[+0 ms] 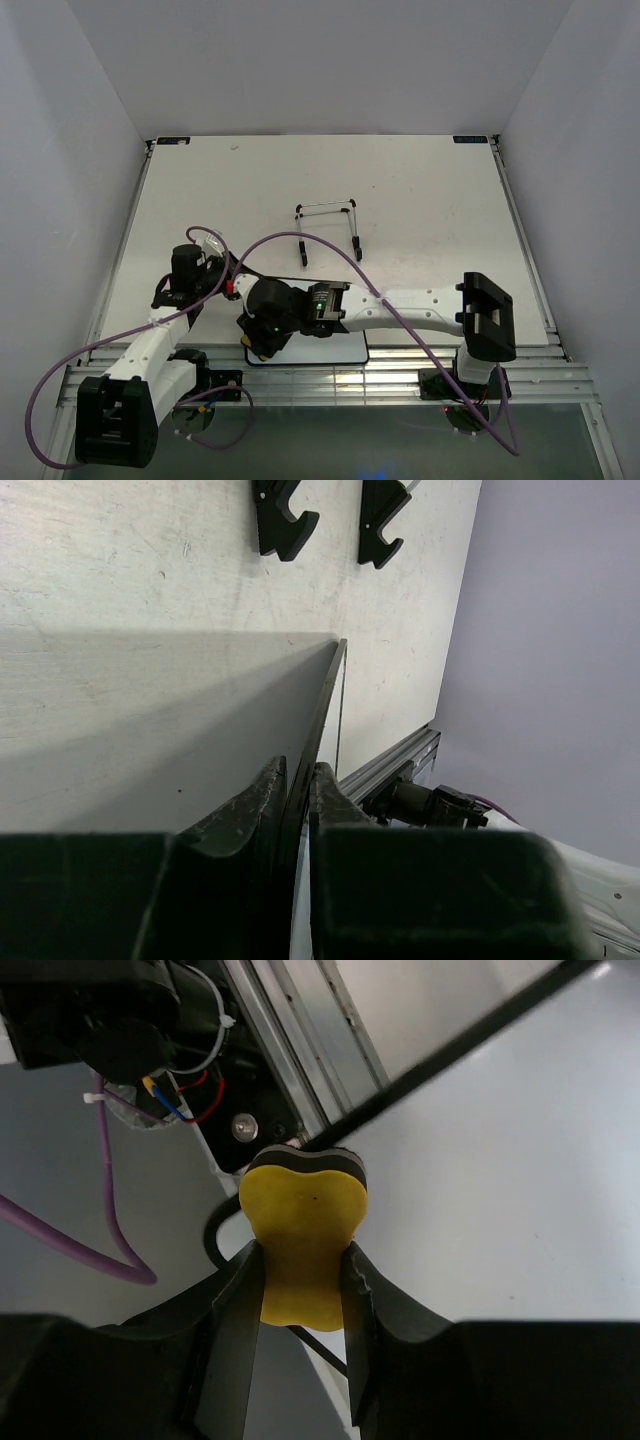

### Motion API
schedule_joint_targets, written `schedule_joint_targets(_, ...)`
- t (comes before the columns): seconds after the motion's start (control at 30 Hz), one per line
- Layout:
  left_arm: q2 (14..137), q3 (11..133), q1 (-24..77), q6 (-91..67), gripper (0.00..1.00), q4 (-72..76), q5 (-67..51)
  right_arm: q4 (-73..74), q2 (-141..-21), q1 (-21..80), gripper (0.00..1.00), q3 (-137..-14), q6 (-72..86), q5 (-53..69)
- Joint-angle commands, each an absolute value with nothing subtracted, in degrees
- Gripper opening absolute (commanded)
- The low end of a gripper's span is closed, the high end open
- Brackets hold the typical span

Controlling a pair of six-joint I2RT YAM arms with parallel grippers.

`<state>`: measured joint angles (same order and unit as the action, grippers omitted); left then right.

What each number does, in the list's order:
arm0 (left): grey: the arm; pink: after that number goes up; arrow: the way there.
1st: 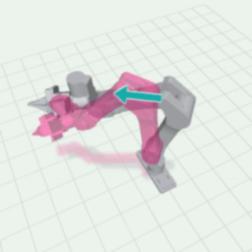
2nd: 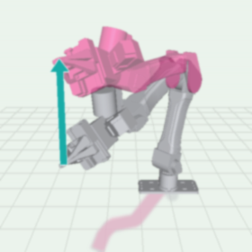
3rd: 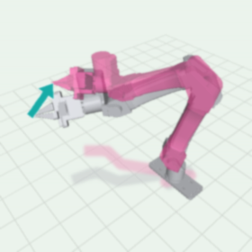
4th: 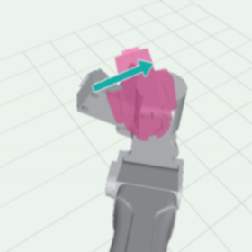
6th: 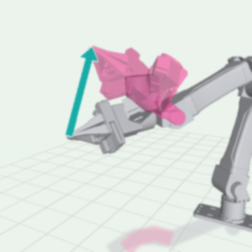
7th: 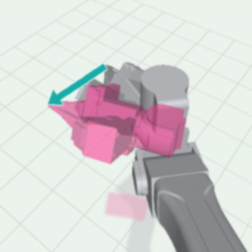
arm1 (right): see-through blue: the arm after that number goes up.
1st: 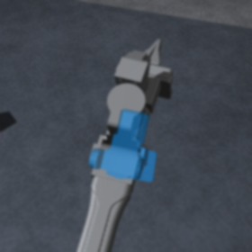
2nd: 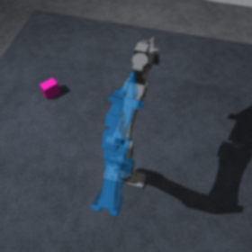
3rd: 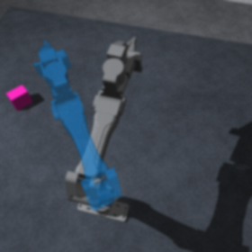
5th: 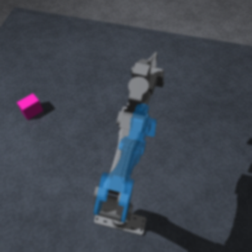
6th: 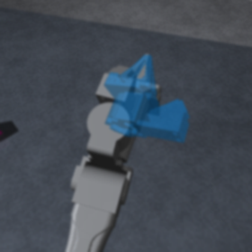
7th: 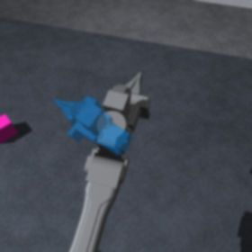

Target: Erase the whiteboard

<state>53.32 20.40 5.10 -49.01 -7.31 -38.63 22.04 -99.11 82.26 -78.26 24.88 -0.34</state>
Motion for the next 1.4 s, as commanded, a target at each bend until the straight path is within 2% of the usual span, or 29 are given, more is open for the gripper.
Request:
schedule_joint_targets(0.0, 52.5, 20.0, 5.8, -49.5, 0.00, -10.5, -30.1, 23.8, -105.3, 83.8, 0.29, -82.4, 22.9, -0.7)
schedule_joint_targets(0.5, 51.4, 19.5, 5.8, -49.5, 0.00, -10.9, -30.5, 23.5, -106.0, 78.1, 0.29, -83.0, 24.3, -5.6)
schedule_joint_targets(0.73, 51.2, 19.5, 5.8, -49.2, 0.00, -11.2, -30.5, 23.7, -103.1, 72.9, 0.29, -77.6, 27.9, -7.5)
schedule_joint_targets(1.07, 51.1, 19.9, 5.8, -48.8, 0.00, -11.8, -30.4, 19.3, -97.8, 66.9, 0.29, -61.0, 27.9, -4.0)
schedule_joint_targets(1.37, 51.1, 20.4, 5.8, -48.3, 0.00, -12.5, -30.1, 7.7, -83.4, 53.2, 0.29, -34.1, 28.0, 5.3)
